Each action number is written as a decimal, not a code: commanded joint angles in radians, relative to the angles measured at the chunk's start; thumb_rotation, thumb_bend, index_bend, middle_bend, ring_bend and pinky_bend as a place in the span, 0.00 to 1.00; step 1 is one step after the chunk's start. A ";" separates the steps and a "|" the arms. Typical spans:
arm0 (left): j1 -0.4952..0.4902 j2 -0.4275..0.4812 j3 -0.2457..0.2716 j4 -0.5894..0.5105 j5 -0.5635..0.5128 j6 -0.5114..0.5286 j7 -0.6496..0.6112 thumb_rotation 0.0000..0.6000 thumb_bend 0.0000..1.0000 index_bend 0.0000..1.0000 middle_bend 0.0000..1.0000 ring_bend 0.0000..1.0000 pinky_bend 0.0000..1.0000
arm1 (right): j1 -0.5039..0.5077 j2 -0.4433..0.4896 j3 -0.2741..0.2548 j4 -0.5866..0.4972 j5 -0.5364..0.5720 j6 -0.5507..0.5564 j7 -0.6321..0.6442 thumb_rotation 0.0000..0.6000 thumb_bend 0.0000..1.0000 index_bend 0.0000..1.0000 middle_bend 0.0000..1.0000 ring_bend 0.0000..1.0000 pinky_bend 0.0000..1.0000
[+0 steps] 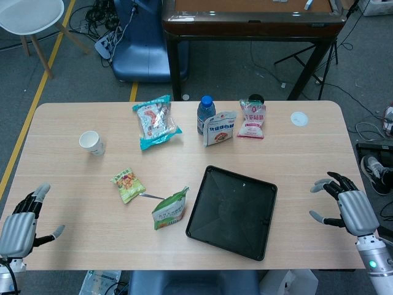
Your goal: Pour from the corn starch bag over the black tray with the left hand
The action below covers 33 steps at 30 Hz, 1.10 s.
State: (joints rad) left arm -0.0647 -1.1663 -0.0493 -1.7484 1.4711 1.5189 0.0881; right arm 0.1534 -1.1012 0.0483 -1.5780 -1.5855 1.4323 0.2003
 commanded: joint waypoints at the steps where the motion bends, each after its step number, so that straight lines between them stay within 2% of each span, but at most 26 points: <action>1: 0.000 -0.002 0.000 0.003 -0.003 -0.003 -0.001 1.00 0.16 0.04 0.08 0.10 0.15 | 0.003 0.000 0.001 -0.002 0.000 -0.002 -0.001 1.00 0.10 0.41 0.34 0.15 0.18; 13: -0.018 -0.005 -0.009 0.033 -0.016 -0.039 -0.053 1.00 0.16 0.04 0.08 0.10 0.15 | 0.000 0.028 0.021 -0.018 0.020 0.022 -0.015 1.00 0.10 0.41 0.34 0.15 0.18; 19: -0.062 -0.004 -0.008 0.064 -0.002 -0.116 -0.133 1.00 0.16 0.04 0.08 0.10 0.15 | 0.000 0.061 0.051 -0.036 0.043 0.046 -0.031 1.00 0.10 0.41 0.34 0.15 0.18; 24: -0.120 -0.008 0.010 0.098 0.055 -0.198 -0.230 1.00 0.16 0.04 0.08 0.10 0.15 | -0.001 0.091 0.077 -0.050 0.066 0.063 -0.041 1.00 0.10 0.41 0.34 0.16 0.18; 33: -0.215 -0.068 0.034 0.149 0.111 -0.317 -0.305 1.00 0.13 0.02 0.08 0.10 0.15 | -0.006 0.109 0.085 -0.062 0.094 0.057 -0.052 1.00 0.10 0.41 0.34 0.16 0.18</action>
State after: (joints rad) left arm -0.2643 -1.2191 -0.0223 -1.6101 1.5730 1.2192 -0.2072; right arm 0.1474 -0.9920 0.1334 -1.6400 -1.4923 1.4898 0.1490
